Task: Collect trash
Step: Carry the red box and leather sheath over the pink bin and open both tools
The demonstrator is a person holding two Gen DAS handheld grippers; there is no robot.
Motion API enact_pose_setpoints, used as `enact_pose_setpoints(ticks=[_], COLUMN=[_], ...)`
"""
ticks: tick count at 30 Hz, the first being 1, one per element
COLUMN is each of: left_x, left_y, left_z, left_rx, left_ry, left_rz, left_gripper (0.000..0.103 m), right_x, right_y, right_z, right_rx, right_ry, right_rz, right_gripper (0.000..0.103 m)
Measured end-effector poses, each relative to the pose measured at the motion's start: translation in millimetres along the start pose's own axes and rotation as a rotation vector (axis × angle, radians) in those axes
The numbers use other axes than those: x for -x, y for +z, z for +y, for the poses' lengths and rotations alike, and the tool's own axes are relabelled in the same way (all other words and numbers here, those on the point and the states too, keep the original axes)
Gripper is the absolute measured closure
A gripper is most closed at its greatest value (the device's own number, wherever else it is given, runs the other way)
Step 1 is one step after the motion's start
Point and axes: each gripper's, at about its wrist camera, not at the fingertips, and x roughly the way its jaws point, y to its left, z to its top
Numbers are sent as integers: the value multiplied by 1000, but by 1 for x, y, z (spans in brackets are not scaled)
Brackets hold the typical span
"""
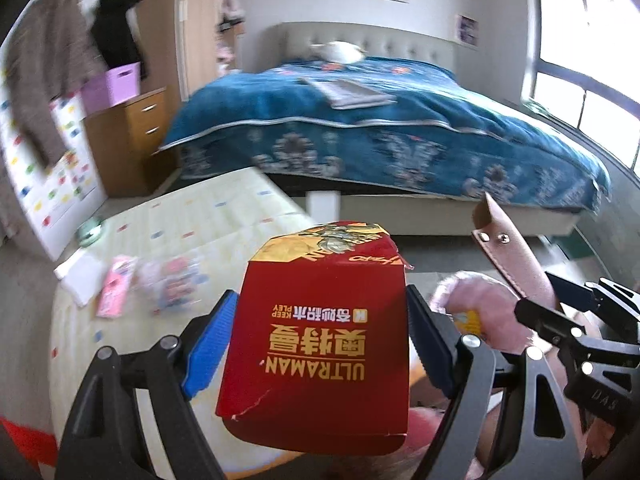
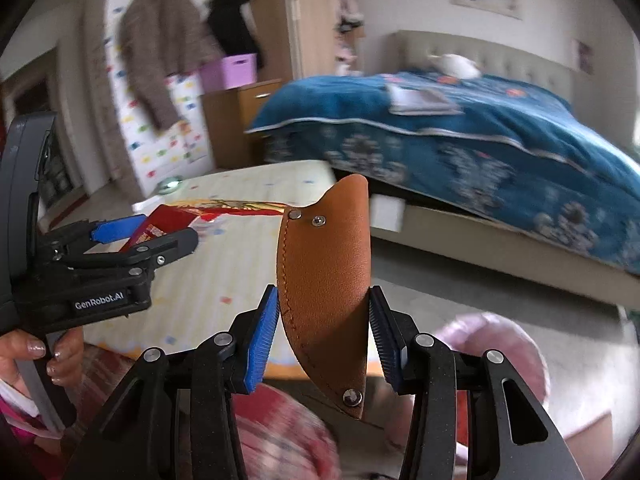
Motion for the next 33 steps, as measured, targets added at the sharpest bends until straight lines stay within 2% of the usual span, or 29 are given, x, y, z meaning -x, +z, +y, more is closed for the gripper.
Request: enact_pose_setpoints(ticks=[1, 4, 5, 7, 12, 15, 22, 24, 26, 33], left_x=[-3, -14, -18, -27, -52, -63, -92, -103, -109, -110], left_y=[2, 8, 10, 12, 17, 22, 39, 41, 40, 33], left_z=[-9, -45, -55, -80, -130, -152, -176, -178, -177, -149], left_rx=[-14, -64, -78, -116, -175, -197, -201, -191, -178, -147], left_ry=[-14, -72, -88, -129, -217, -242, -277, -292, -294, -223], left_rz=[1, 5, 7, 11, 41, 47, 61, 77, 88, 96], left_gripper=[23, 23, 23, 23, 23, 23, 24, 12, 8, 8], right_x=[9, 20, 28, 35, 44, 44, 26, 13, 3, 17], right_y=[-8, -17, -26, -33, -49, -56, -57, -58, -62, -75], right_z=[-20, -41, -61, -81, -125, -150, -192, -203, -212, -218], right_rx=[-36, -78, -118, -157, -224, -248, -285, -290, -307, -338], right_ry=[-47, -99, -146, -187, -242, -259, -272, -259, -297, -291], right_rz=[-2, 5, 10, 13, 14, 16, 30, 51, 86, 104], right_gripper=[57, 57, 57, 57, 57, 57, 57, 55, 37, 35])
